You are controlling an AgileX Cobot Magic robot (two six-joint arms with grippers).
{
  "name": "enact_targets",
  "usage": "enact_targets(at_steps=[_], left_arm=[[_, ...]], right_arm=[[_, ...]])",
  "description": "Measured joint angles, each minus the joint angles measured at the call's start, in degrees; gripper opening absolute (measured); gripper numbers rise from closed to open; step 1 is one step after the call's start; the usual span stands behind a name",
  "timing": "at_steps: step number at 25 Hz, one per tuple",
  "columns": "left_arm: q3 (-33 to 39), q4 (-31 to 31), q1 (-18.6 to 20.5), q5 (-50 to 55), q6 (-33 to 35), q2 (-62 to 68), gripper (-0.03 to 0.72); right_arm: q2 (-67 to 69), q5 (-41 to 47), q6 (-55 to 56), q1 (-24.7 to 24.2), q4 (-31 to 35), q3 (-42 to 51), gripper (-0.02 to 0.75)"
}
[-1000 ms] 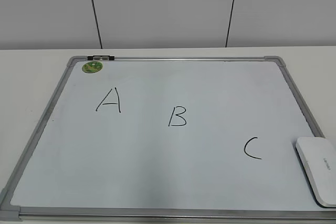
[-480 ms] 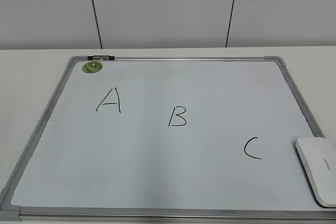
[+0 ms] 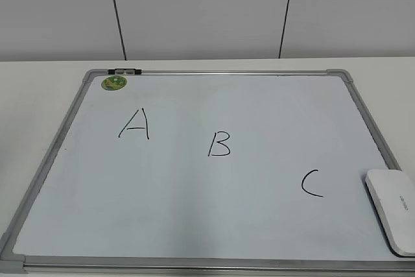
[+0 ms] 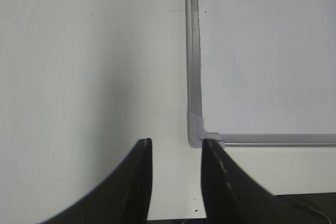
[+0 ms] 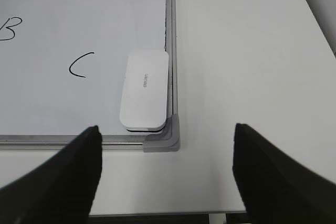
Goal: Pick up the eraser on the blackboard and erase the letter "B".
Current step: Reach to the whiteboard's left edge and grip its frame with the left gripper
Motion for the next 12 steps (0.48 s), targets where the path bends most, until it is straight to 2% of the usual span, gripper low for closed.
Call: enact_targets(at_steps=[12], left_arm=[[-16.7,-0.4,0.0,-0.3,-0.1,27.5,0.249]], right_arm=[[0.0,0.0,0.0,0.0,0.0,0.0,0.573]])
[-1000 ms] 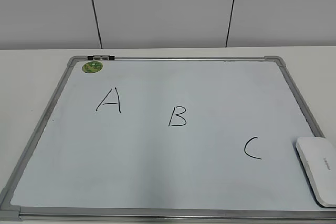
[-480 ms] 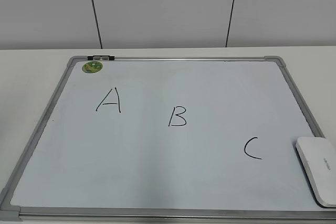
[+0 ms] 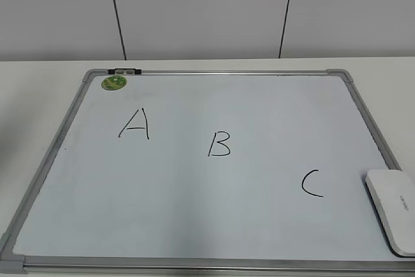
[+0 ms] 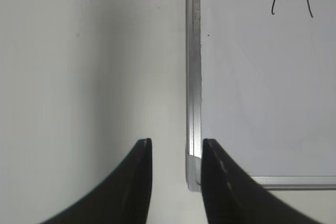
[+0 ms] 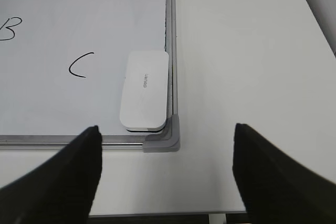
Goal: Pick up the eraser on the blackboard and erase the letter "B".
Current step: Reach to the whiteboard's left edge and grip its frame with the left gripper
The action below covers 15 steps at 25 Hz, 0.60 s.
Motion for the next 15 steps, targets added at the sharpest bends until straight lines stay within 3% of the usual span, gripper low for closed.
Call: enact_targets(at_steps=[15], left_arm=[[-10.0,-0.2,-2.5,-1.7,0.0,25.1,0.254]], right_arm=[[0.0,0.0,0.0,0.0,0.0,0.0,0.573]])
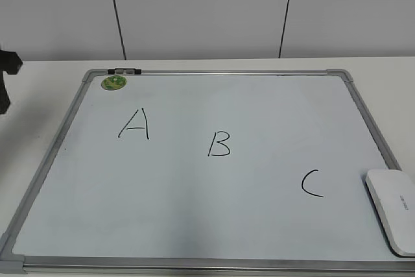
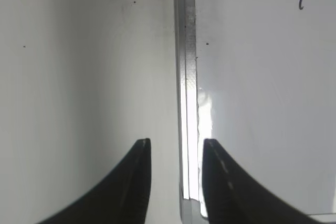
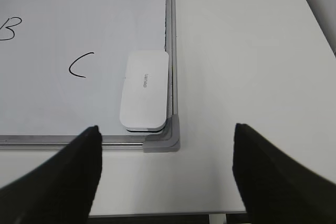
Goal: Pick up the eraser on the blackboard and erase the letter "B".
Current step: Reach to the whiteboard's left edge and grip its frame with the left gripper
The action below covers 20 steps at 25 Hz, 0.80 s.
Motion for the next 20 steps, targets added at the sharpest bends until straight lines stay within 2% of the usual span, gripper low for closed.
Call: enact_targets(at_steps=[8,20], left_arm=[[-7.3,-0.1,0.0,-2.4,0.0,12.5,0.325],[-23.7,-0.1,0.0,1.6,0.0,30.5,0.332]], right_arm=[[0.0,0.0,0.0,0.0,0.0,0.0,0.573],[0.0,0.0,0.0,0.0,0.0,0.0,0.573]])
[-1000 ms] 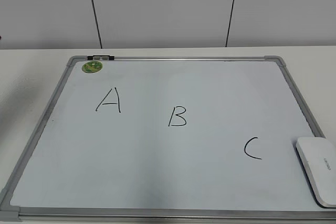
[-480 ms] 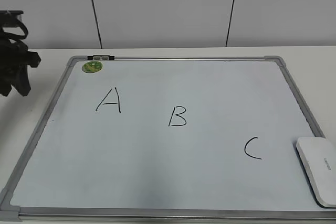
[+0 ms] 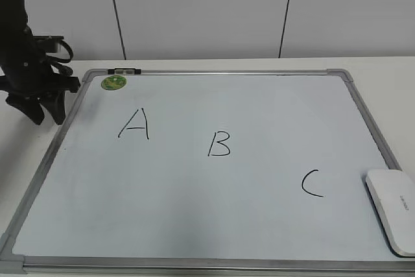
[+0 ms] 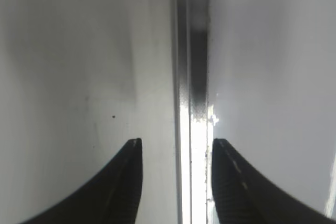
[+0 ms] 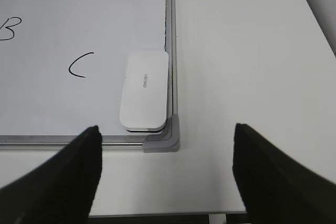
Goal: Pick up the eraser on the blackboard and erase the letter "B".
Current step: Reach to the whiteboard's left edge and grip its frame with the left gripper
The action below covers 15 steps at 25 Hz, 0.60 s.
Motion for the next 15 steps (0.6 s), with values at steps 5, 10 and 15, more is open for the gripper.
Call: enact_targets(at_steps=[5,10,15], left_arm=[[-2.3,0.3,0.0,1.4,0.0,2.5,0.332],[-2.5,0.6,0.0,1.7,0.0,3.5,0.332],[-2.6,0.6,0.0,1.7,0.0,5.1,0.332]], right_arm=[[0.0,0.0,0.0,0.0,0.0,0.0,0.573],[0.0,0.0,0.0,0.0,0.0,0.0,0.573],[0.0,0.0,0.0,0.0,0.0,0.0,0.573]])
